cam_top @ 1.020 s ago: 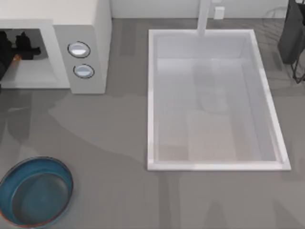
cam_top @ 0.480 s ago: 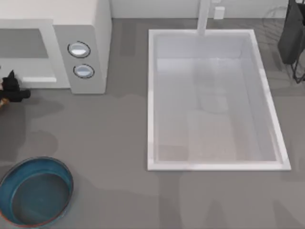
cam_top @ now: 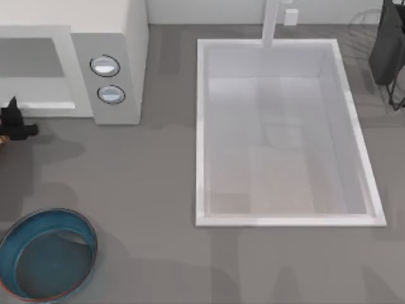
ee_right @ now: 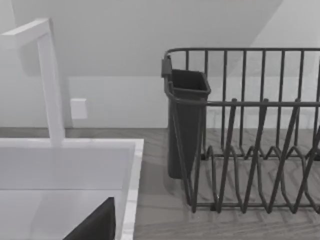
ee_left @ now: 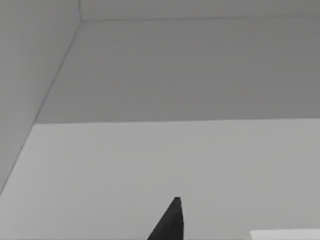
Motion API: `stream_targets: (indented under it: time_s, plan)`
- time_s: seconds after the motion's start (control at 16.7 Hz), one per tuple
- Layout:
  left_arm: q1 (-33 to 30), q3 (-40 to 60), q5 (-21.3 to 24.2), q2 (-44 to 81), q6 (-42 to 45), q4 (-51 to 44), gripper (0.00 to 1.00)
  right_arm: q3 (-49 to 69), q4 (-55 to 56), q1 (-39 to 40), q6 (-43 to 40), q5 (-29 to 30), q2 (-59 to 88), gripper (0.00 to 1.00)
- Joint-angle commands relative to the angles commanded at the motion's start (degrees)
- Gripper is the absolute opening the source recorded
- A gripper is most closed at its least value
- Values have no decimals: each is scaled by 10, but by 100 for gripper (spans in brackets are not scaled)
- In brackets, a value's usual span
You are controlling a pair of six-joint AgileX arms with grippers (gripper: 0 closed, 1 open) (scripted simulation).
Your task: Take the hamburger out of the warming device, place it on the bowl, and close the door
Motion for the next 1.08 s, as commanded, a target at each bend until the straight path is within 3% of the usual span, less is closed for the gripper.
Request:
stream_targets:
  time_s: [0.72, 1.08]
  plan:
    - [1, 10, -3, -209, 1, -219, 0, 0, 0, 0, 0, 0, 0, 100]
    - [0, 8, -3, -222, 2, -233, 0, 0, 0, 0, 0, 0, 0, 100]
